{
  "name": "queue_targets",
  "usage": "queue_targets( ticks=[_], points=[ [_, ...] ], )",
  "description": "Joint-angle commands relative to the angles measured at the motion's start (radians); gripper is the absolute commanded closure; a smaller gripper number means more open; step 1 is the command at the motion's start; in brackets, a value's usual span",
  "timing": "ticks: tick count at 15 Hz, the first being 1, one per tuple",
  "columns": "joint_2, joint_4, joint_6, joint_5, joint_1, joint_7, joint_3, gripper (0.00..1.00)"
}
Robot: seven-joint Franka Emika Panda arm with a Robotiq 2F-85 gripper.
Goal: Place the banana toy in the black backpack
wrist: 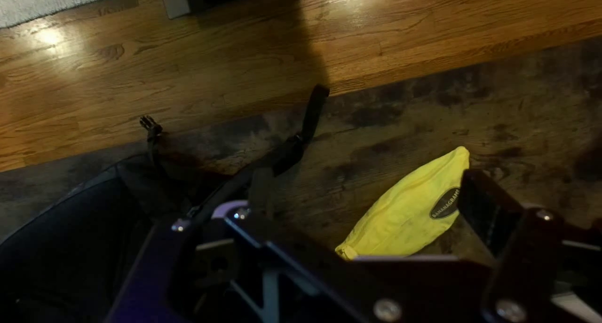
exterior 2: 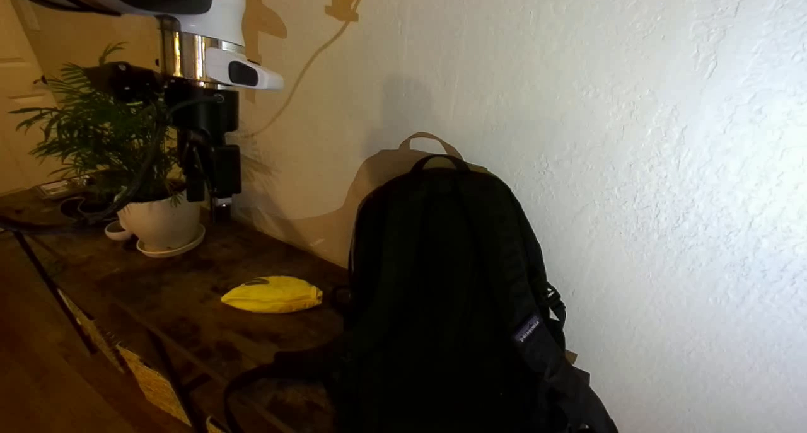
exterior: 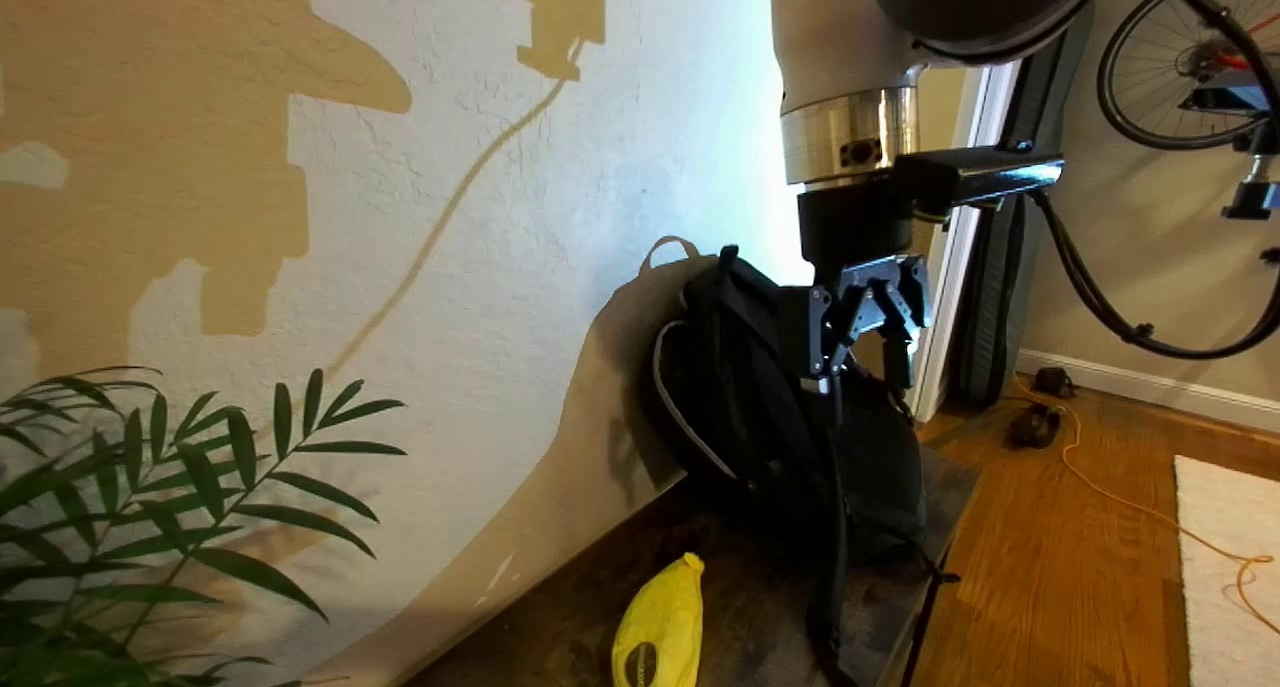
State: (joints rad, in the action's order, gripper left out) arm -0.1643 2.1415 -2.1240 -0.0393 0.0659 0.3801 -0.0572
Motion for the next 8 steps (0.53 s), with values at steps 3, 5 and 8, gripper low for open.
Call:
queue_targets(
  ticks=[3, 5, 8],
  points=[
    [-0.003, -0.007, 0.003, -0.002, 0.007, -0.001, 0.009, 0.00],
    [-0.003, -0.009, 0.003, -0.002, 0.007, -0.001, 0.008, 0.00],
    [-0.015, -0.006, -0.026, -0.015, 0.007, 0.022, 0.010, 0.00]
  ],
)
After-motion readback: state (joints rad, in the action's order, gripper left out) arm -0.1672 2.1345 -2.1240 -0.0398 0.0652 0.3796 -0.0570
